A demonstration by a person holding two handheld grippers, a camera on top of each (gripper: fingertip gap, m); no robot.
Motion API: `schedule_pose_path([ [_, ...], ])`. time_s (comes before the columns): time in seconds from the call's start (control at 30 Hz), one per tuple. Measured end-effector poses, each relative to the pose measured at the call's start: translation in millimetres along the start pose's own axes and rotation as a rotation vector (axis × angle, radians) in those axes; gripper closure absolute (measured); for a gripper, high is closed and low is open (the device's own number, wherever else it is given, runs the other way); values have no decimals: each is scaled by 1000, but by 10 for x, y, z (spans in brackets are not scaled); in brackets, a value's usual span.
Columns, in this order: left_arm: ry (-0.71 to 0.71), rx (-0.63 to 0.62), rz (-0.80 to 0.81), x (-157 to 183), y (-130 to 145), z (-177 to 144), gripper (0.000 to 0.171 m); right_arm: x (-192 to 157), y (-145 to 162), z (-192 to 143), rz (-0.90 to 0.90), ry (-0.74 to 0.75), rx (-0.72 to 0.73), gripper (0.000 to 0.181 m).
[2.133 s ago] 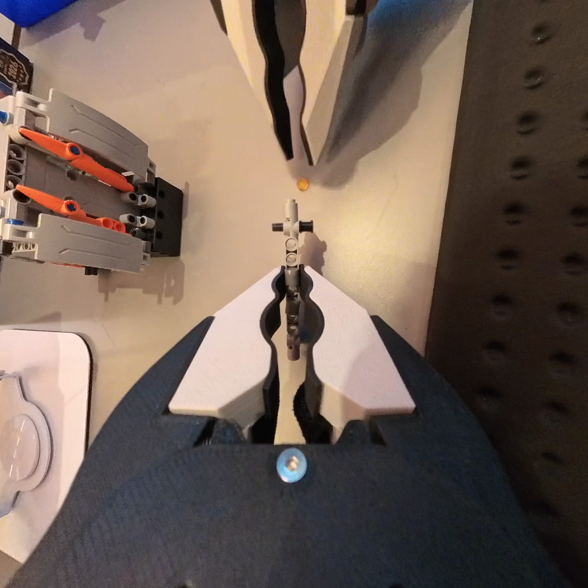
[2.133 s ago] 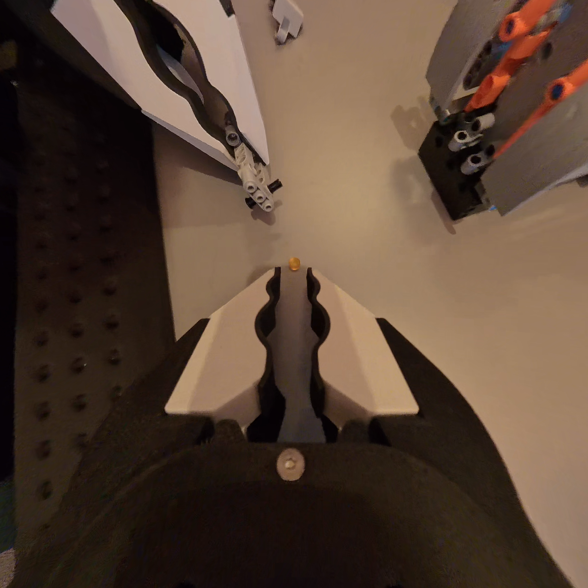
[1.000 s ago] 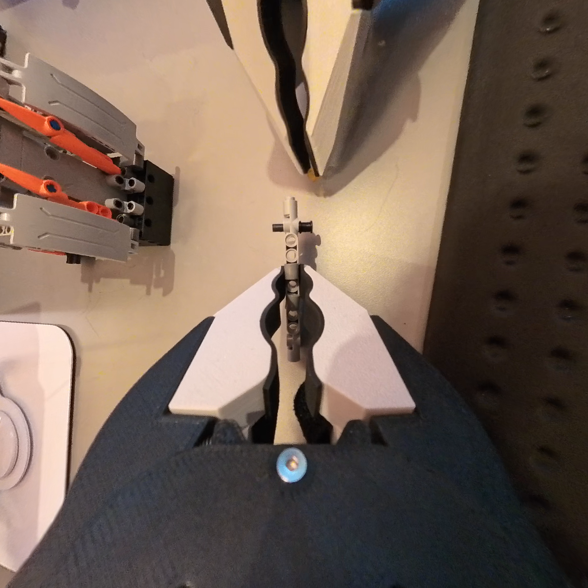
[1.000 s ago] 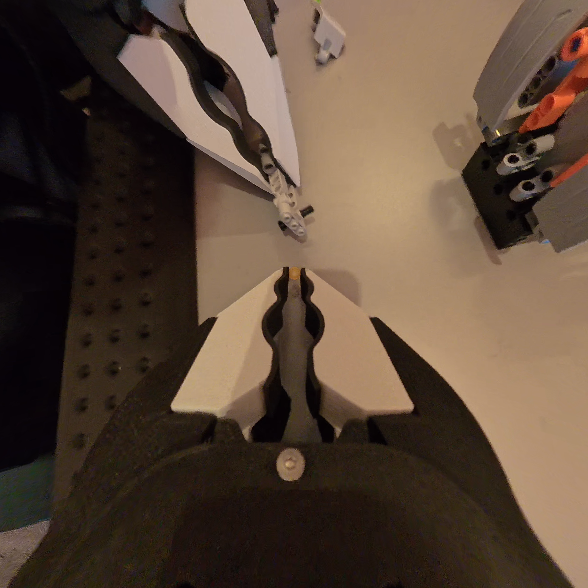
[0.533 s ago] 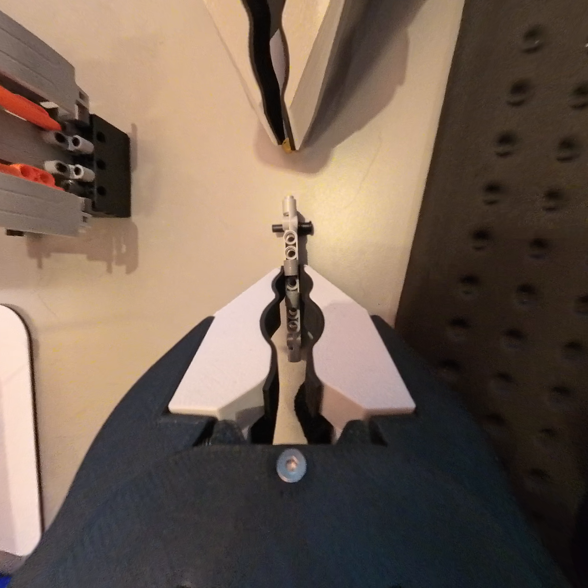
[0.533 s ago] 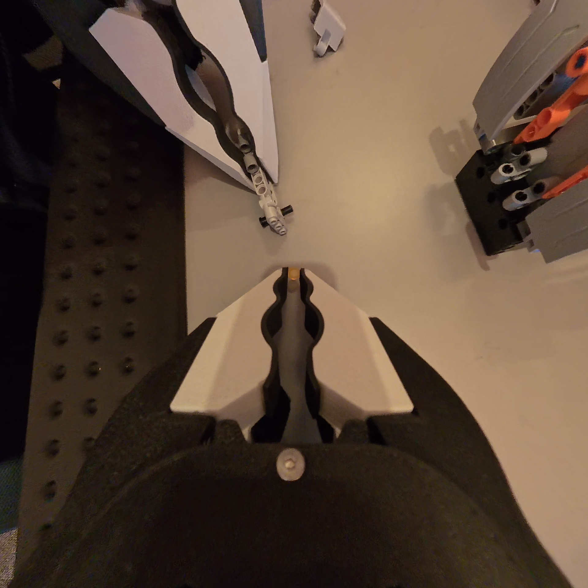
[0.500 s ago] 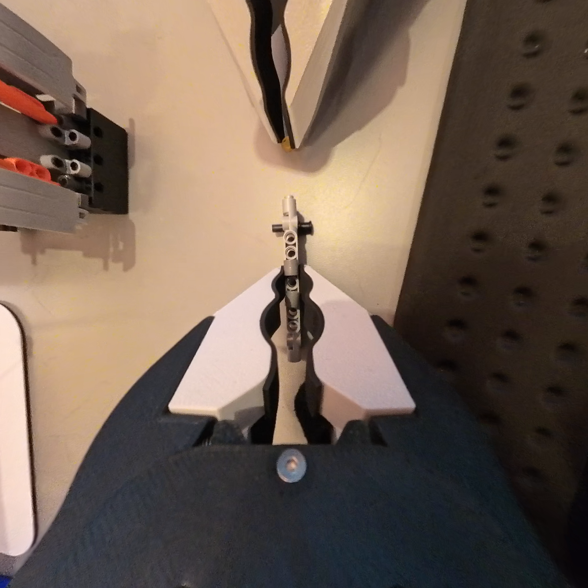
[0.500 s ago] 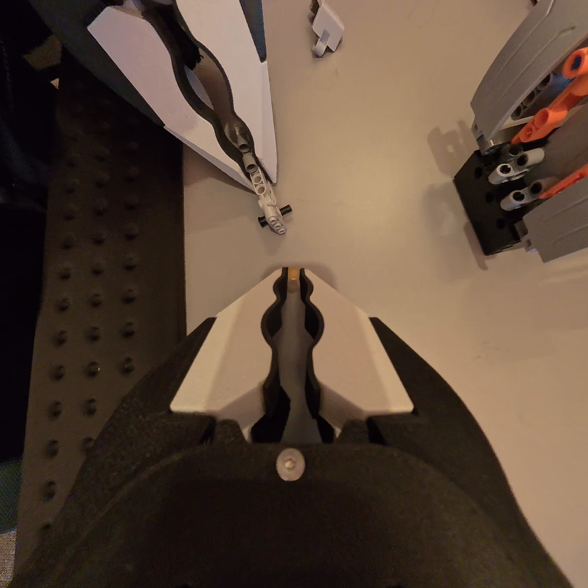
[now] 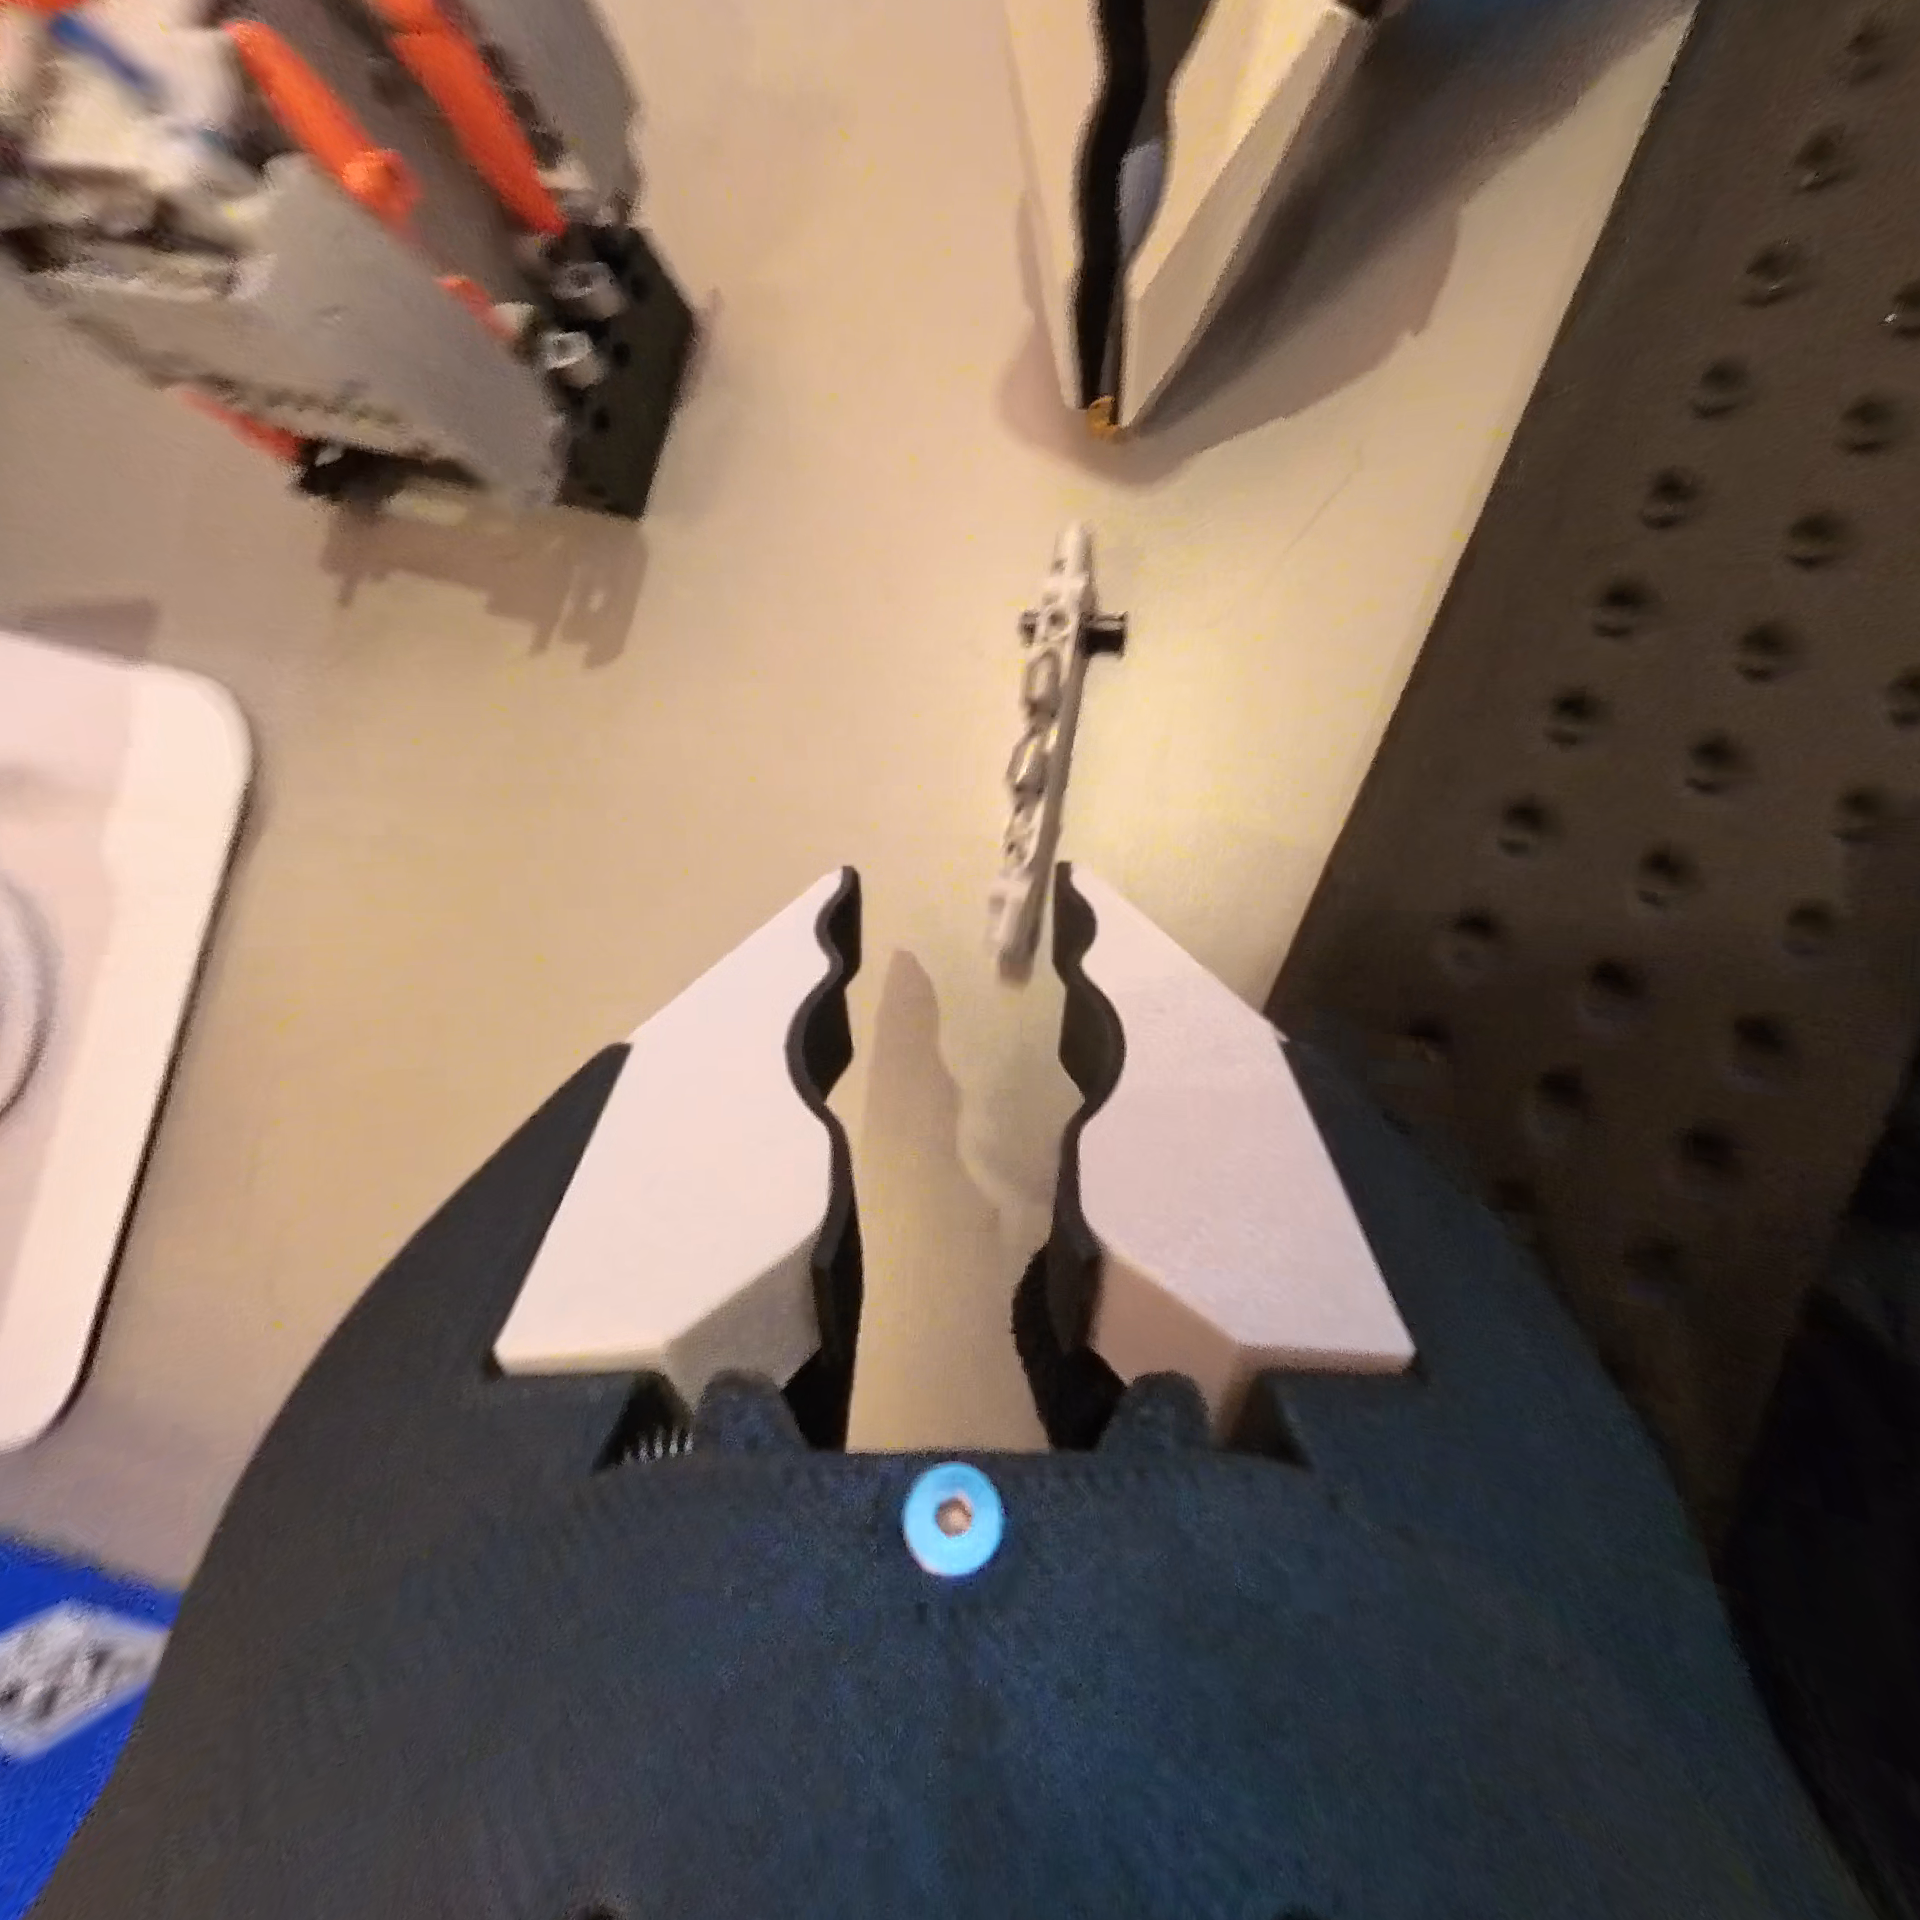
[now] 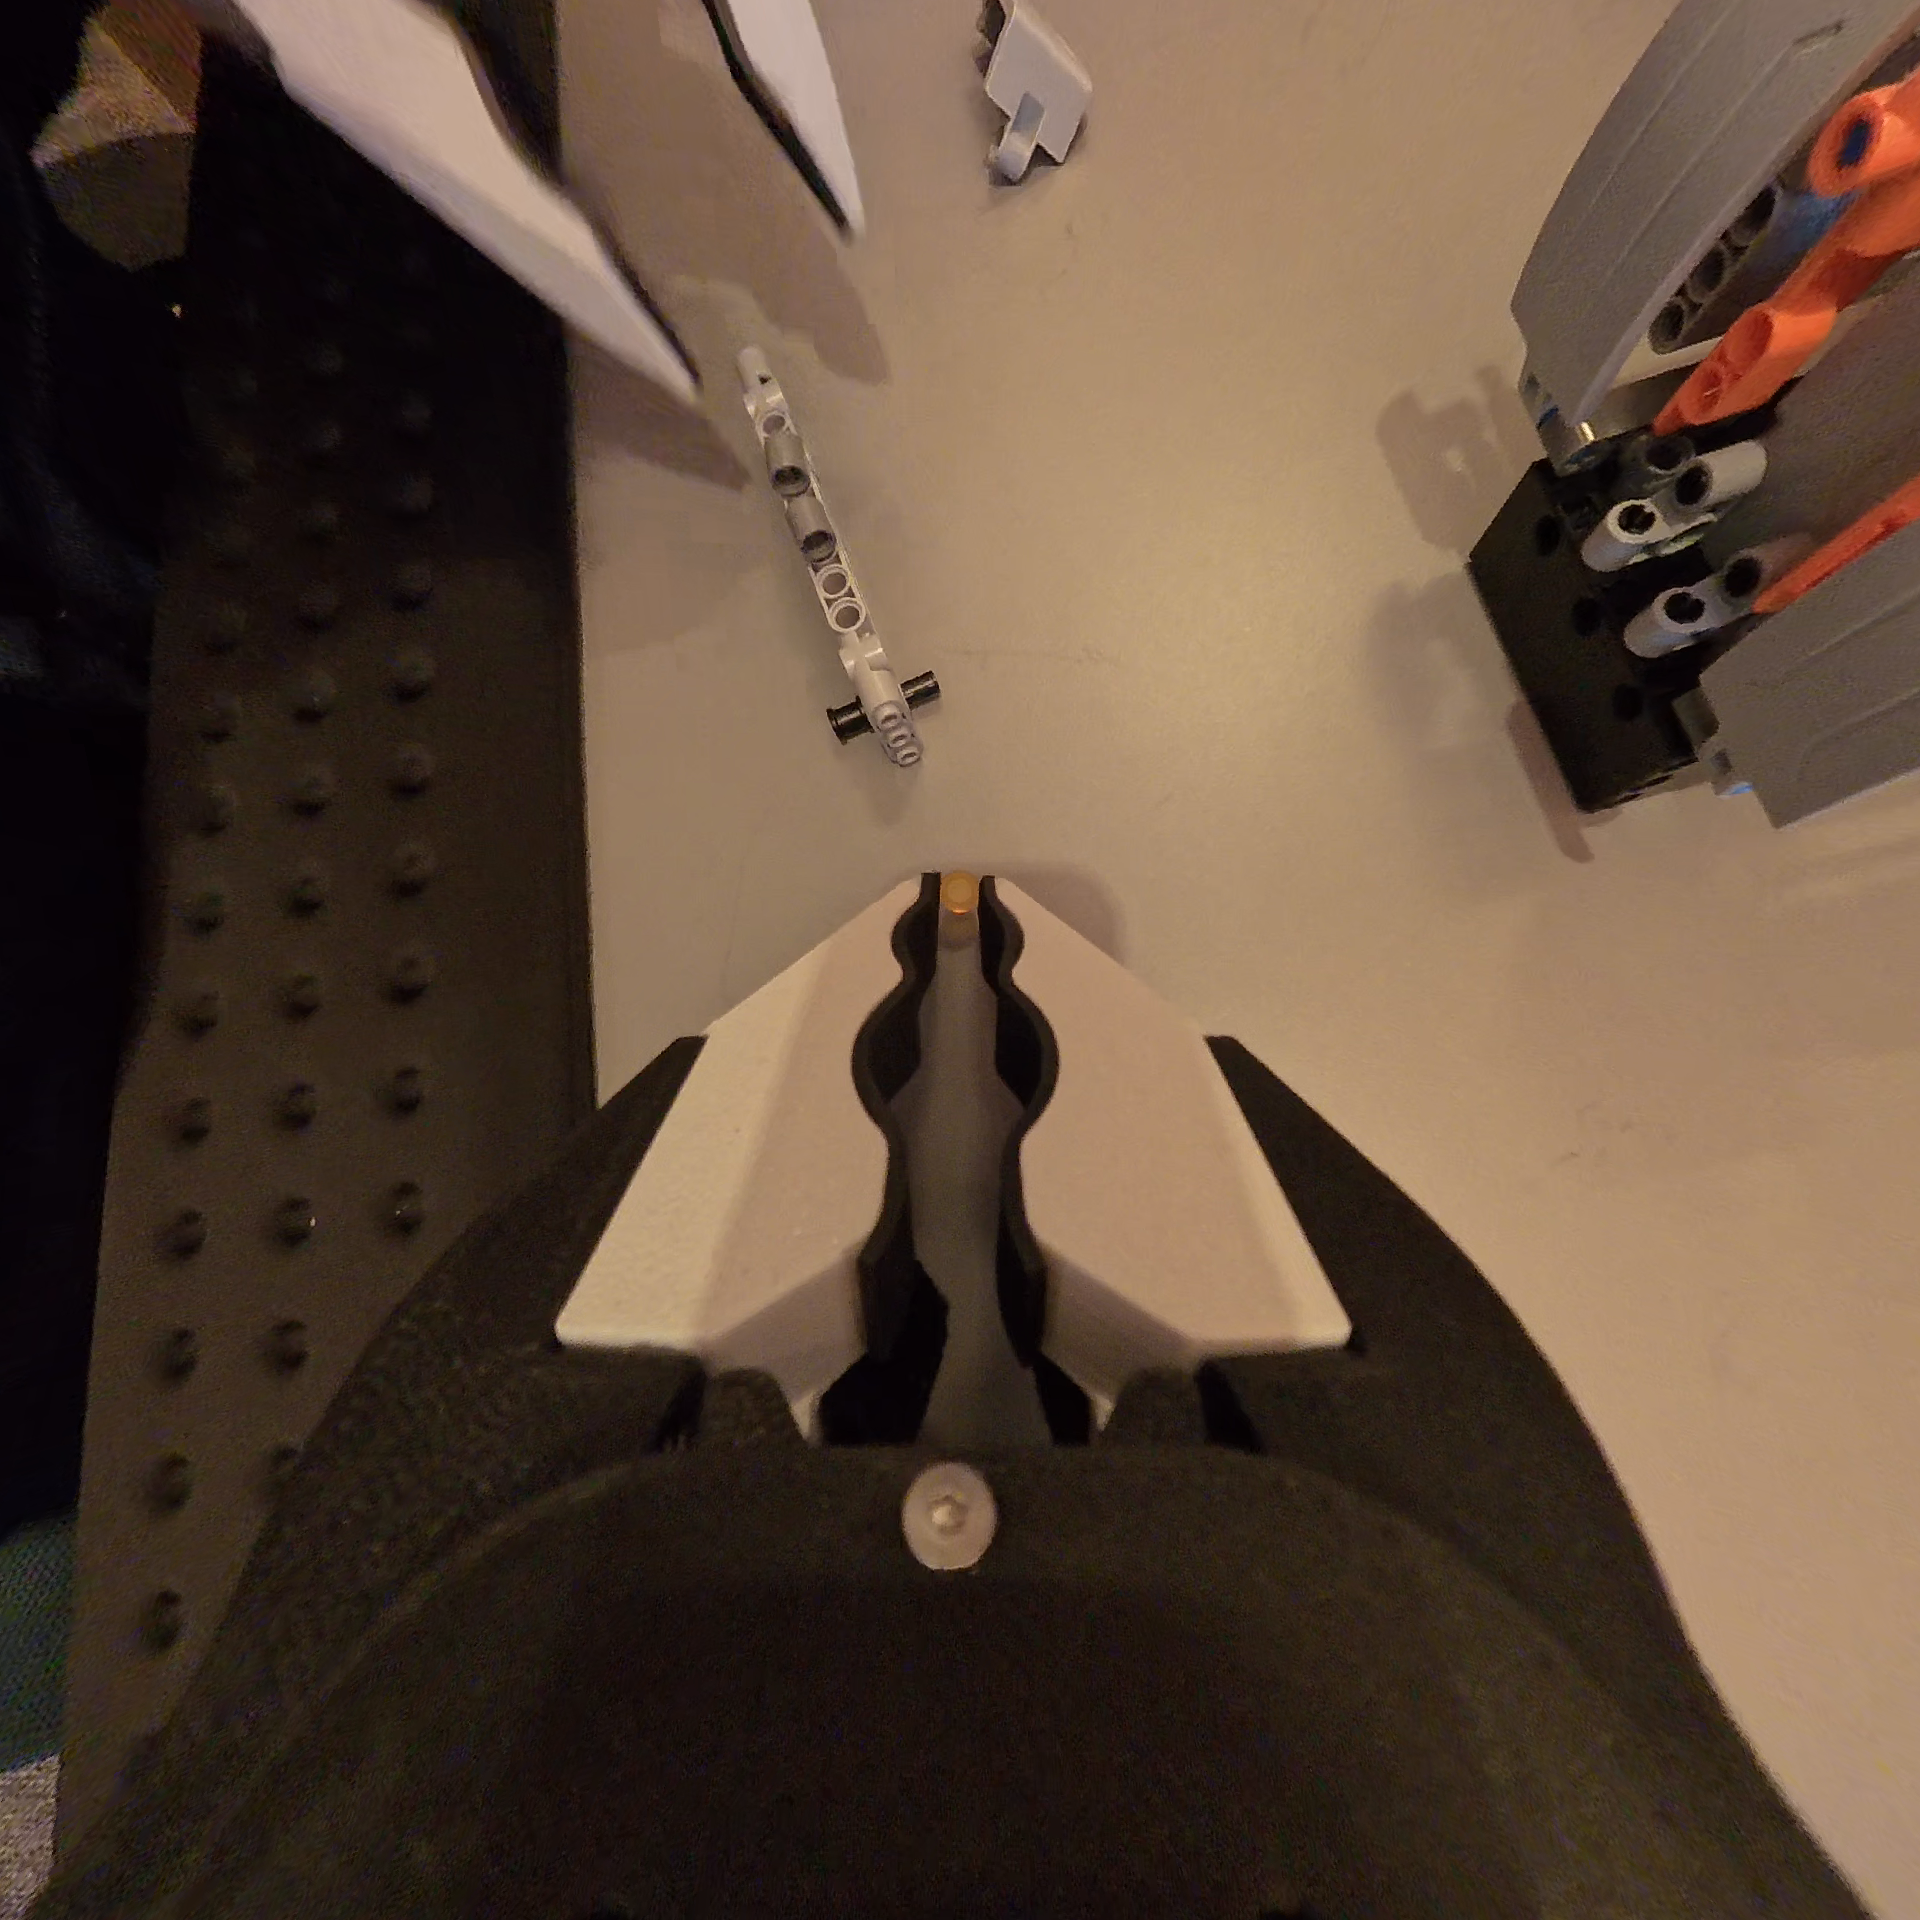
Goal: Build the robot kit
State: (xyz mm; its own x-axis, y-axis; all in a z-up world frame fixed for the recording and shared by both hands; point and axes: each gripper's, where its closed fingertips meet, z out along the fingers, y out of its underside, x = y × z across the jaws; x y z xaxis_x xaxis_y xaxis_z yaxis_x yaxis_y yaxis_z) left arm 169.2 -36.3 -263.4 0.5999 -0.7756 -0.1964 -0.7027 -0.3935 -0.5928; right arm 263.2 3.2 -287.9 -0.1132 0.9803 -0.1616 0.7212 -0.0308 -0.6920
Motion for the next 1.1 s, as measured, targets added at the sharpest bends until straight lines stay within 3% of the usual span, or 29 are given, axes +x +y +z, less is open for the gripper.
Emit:
schedule_pose_path([
  [0.07,-70,2,-67,-149,181,-275,142,-1,14,4,0,1,-2,176],
  [0.2,-219,-176,-229,-511,888,-604,144,-2,22,25,-10,0,-3,176],
  [0.3,-273,-287,-275,-603,1207,-621,146,-4,10,18,-11,2,2,176],
  [0.43,-299,-363,-302,-632,1369,-513,153,-12,5,8,-8,-1,11,176],
  [0.53,-307,-367,-343,-665,1404,-496,163,-18,-1,3,-4,-10,20,176],
  [0.73,-296,-350,-330,-636,1383,-466,169,-29,-10,-8,-3,-20,31,176],
  [0.93,-173,-267,-297,-429,1197,-381,169,-30,-10,-26,-1,-20,36,176],
  [1.1,-133,-215,-247,-317,1088,-344,153,-30,-6,-32,1,-22,37,176],
])
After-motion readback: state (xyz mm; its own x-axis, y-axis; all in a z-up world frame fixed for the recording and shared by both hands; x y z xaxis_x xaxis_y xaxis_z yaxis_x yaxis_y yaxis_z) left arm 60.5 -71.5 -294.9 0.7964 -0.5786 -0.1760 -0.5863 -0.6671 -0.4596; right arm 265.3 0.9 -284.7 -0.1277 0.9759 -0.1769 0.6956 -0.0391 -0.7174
